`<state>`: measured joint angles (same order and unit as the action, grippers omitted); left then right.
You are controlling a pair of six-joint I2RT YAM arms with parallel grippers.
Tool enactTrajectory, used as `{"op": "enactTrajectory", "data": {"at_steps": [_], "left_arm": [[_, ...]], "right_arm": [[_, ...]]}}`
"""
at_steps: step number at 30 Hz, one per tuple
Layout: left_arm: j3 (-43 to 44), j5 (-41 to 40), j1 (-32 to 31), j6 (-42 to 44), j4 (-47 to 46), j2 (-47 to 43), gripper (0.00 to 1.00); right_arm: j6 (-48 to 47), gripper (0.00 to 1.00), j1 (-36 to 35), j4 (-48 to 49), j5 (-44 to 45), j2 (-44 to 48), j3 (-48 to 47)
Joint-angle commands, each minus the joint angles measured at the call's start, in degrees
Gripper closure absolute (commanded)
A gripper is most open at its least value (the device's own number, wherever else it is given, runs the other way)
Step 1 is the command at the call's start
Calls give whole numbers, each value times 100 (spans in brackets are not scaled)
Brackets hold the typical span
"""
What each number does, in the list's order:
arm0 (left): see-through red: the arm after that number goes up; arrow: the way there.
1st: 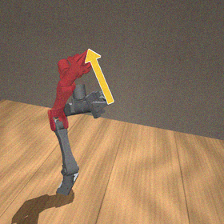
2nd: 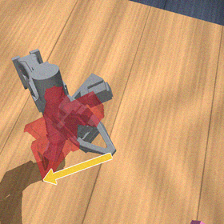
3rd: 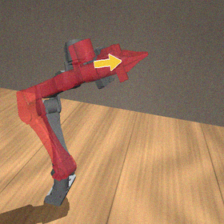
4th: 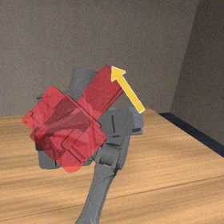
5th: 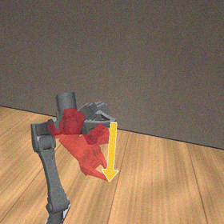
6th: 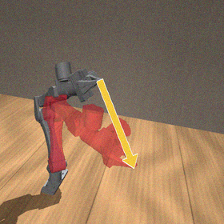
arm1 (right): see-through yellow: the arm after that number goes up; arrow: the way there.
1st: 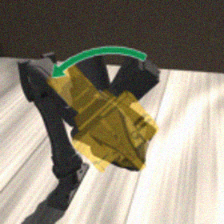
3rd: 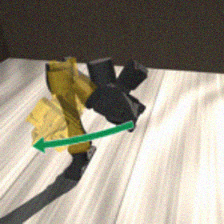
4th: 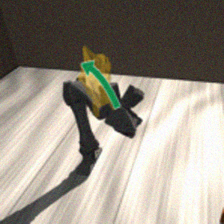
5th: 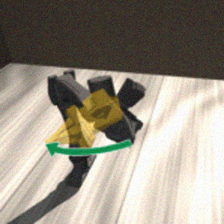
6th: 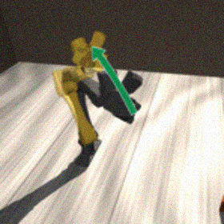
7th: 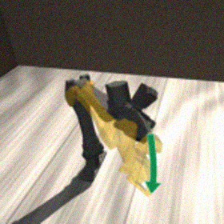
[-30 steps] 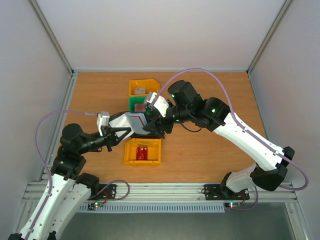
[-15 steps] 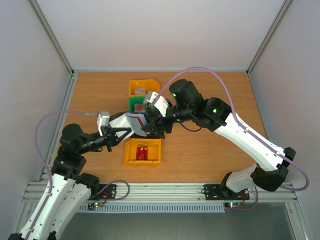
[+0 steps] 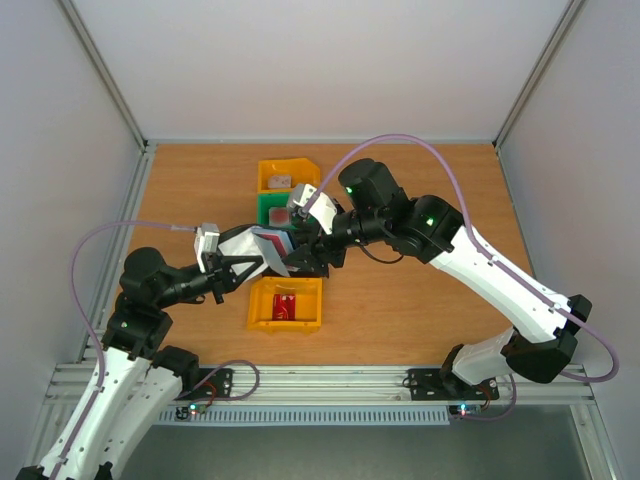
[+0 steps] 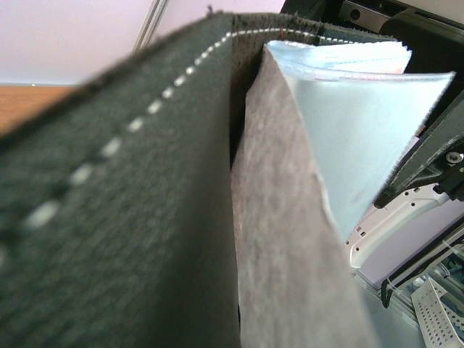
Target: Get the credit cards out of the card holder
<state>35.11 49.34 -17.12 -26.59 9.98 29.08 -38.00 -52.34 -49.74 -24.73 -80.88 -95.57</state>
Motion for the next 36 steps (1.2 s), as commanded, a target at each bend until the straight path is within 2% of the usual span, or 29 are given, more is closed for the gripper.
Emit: {"op": "enactTrajectory", "data": {"at_steps": [1,8,14,17,19,24,26,27,28,29,32,33,34,36], "left_arm": [[-29,126,-15,-45,-429,-67,100],[-31,99,-13,-35,-420,-62,100],[-22,9,-15,-39,-404,-43,100],[-4,-127,-12,-61,-361,-26,100],[24,-217,-10,-66,-241,-6,100],[-92,-444,-12,-59,-76,-85,100],[-179,-563,-12,-65,-32,-125,100],[-230,-637,-17,-72,-9,-147,100],[-272,-721,-11,-81,48,-173,97],[-320,-826,-14,-86,118,-209,89],[-465,-1179,-2,-89,305,-317,50],[-533,-1260,13,-113,323,-352,40],[-629,-1310,41,-179,290,-379,32],[-846,-1330,90,-419,108,-441,25]], "right_arm": [[-17,16,31,-30,-90,107,-101],[111,17,31,78,104,52,-119],[522,23,-31,327,546,-235,-213],[650,31,-140,428,629,-416,-241],[770,44,-196,459,605,-477,-249],[1185,84,-267,495,454,-602,-154],[1356,97,-284,384,633,-665,-181],[1450,99,-286,313,780,-692,-191],[1525,99,-286,222,961,-712,-203],[1603,99,-286,136,1138,-729,-221],[1871,99,-286,-167,1794,-744,-251],[1956,99,-286,-275,2029,-745,-257],[2049,99,-286,-438,2264,-760,-264],[2240,99,-294,-782,3151,-834,-312]]}}
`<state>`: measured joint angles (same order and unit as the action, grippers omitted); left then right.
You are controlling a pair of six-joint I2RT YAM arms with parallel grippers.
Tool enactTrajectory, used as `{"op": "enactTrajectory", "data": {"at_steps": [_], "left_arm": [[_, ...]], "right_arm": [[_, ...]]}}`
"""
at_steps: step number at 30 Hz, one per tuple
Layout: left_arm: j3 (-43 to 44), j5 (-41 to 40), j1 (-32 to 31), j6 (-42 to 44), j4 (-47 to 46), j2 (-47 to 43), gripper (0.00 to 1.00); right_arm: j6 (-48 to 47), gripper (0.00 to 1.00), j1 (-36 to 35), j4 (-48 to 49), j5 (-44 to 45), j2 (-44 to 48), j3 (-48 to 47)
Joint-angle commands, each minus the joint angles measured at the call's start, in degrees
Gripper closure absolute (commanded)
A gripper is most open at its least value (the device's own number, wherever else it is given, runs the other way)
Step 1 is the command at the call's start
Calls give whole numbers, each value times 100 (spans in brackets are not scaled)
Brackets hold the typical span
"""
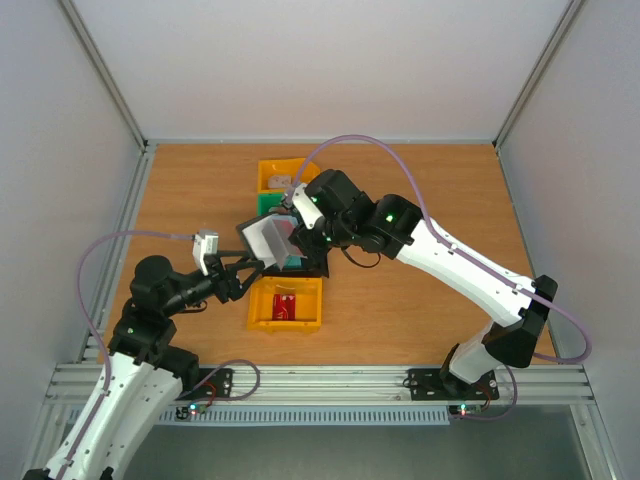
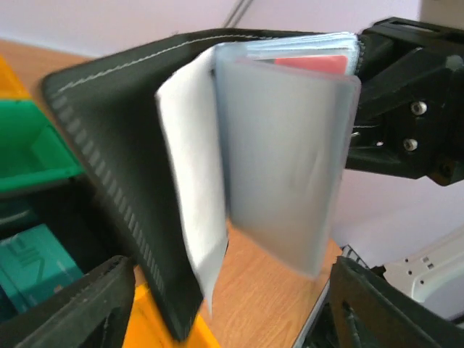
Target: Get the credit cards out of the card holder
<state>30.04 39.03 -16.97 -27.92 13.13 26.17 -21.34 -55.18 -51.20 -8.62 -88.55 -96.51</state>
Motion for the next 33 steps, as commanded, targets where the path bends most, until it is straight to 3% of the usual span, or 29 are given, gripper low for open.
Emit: {"op": "enactTrajectory", "data": {"at_steps": [1,5,8,12,21,28,33], "left_arm": [[-439,-306,105,-390,-312,-170,22],[-709,-466,151,-677,-438,-289,13],[-785,-606,181,-635,-363,-415,9],[-839,-636,196,-601,-422,-504,1],[-1027,-545,195,-926,-733,-394,1],[-1129,15,189,-1177,-1551,-391,1],[-1142,-261,192,-1159,-1363,-389,1]], "right_arm": [[691,99,-17,-893,1986,-148,-286],[1123,99,-76,-2431,4112,-892,-1024],[1276,99,-92,-3274,4596,-1487,-1644],[1001,99,-178,-2898,3883,-1597,-1976],[643,99,-605,-2692,3205,-1930,-2798],[512,99,-758,-2304,2581,-1907,-2733],[83,99,-837,-1661,1368,-1583,-2242]]}}
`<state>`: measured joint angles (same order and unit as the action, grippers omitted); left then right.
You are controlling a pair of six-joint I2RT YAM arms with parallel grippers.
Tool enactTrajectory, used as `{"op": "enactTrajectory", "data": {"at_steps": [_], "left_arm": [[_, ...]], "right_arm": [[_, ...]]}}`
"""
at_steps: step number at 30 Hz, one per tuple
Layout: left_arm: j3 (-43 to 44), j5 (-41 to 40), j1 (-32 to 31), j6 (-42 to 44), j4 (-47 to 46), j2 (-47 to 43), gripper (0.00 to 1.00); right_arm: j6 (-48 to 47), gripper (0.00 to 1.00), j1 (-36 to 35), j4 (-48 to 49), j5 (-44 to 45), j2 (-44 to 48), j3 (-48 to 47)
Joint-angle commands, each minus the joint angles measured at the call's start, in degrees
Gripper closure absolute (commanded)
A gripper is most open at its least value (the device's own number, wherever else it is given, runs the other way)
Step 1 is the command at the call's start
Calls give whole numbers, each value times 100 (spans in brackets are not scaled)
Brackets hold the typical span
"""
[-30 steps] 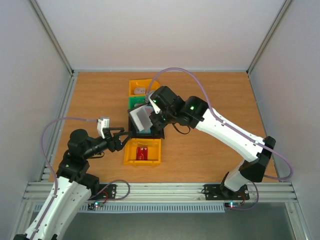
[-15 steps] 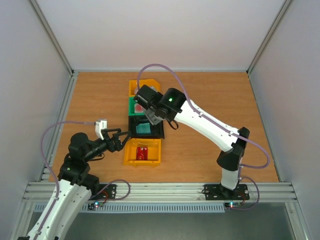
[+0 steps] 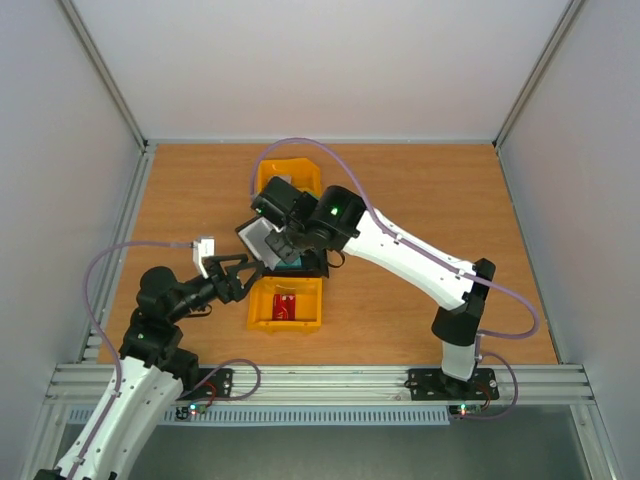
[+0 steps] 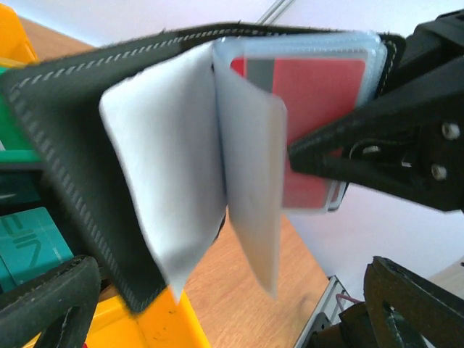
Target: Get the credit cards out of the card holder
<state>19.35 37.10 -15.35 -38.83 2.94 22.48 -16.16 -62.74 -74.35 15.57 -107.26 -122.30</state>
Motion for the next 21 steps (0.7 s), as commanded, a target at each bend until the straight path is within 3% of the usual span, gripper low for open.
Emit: {"op": "enactTrajectory", "data": {"at_steps": [1,2,3,5,10,15,17,21], "left_arm": [[-66,-252,31,-8,-72,-19,1],[-53,-490,31,45,151,-12,4],[-32,-656,29,134,312,1,16],[-3,-713,24,259,422,-4,29],[-11,-524,29,174,241,-76,43],[-45,-223,31,77,-58,-98,43],[-19,-366,31,110,119,-121,37],[313,-1049,121,566,1034,-84,37]], "right_arm": [[-542,99,-80,892,-1326,451,579],[-683,99,-64,1107,-1661,614,819],[-811,99,-42,1325,-2025,818,1052],[-974,99,42,1625,-2578,1183,1445],[-1001,99,464,1923,-3749,1833,2051],[-984,99,679,2343,-4652,2242,2561],[-723,99,860,2368,-4471,2248,2605],[294,99,1525,2272,-3459,2158,2634]]}}
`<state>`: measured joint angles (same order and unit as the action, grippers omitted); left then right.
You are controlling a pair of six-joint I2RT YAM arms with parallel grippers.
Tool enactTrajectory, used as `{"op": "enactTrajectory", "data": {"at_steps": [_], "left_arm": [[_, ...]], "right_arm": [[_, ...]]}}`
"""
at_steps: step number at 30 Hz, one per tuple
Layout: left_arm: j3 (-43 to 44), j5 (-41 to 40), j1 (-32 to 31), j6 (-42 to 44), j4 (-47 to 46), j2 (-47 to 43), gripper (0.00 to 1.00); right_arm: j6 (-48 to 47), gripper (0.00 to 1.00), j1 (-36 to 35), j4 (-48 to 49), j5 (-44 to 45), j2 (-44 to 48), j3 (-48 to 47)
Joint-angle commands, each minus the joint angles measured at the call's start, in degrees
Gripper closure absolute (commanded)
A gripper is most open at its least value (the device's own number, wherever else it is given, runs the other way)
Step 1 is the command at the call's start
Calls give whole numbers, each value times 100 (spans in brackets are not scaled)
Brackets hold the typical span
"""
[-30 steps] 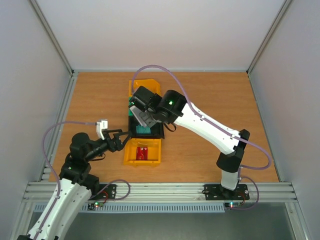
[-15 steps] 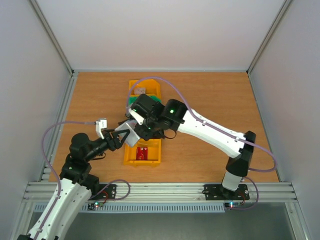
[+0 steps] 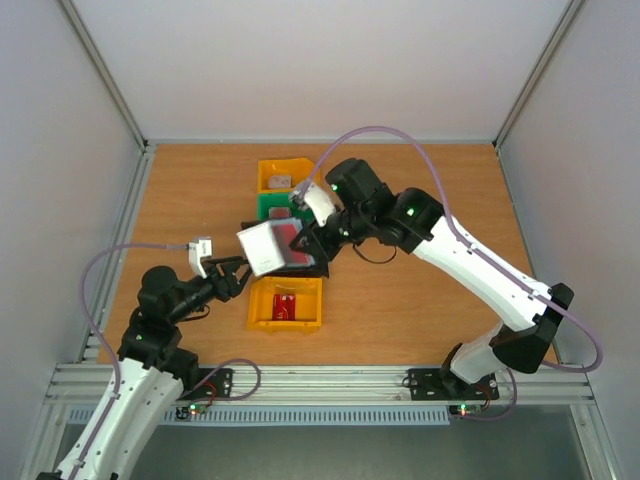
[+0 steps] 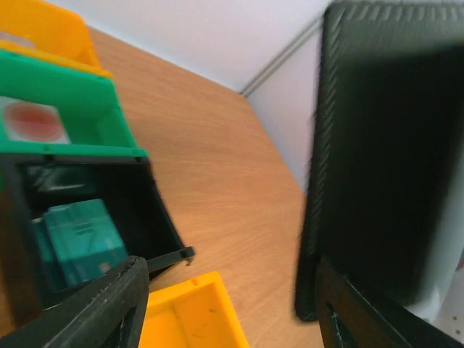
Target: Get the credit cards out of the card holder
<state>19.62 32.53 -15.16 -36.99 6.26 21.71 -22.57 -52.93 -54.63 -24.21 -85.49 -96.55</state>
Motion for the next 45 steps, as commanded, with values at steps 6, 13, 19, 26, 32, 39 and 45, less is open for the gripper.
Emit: {"op": "enactTrajectory", "data": {"at_steps": [6,13,19,26,32,39,45], "left_arm": [[1385,-869,180,1311,1832,280,28],[2165,644,68,1146,1345,1103,58],[2223,766,-844,822,731,1958,64],[2191,1184,-1505,501,-195,2144,57],[2018,605,-1481,487,-460,1999,40],[1507,324,-797,-75,-356,1462,55],[1405,551,-743,503,-114,1156,55]], "right_arm": [[1385,99,602,-434,2885,-464,-272],[1127,99,76,-550,4121,-863,-497],[1001,99,-42,3,2906,-847,-435],[770,99,19,170,1688,-848,-540],[572,99,46,362,984,-781,-531],[445,99,327,742,123,-274,-33],[139,99,380,921,-676,-31,80]]}}
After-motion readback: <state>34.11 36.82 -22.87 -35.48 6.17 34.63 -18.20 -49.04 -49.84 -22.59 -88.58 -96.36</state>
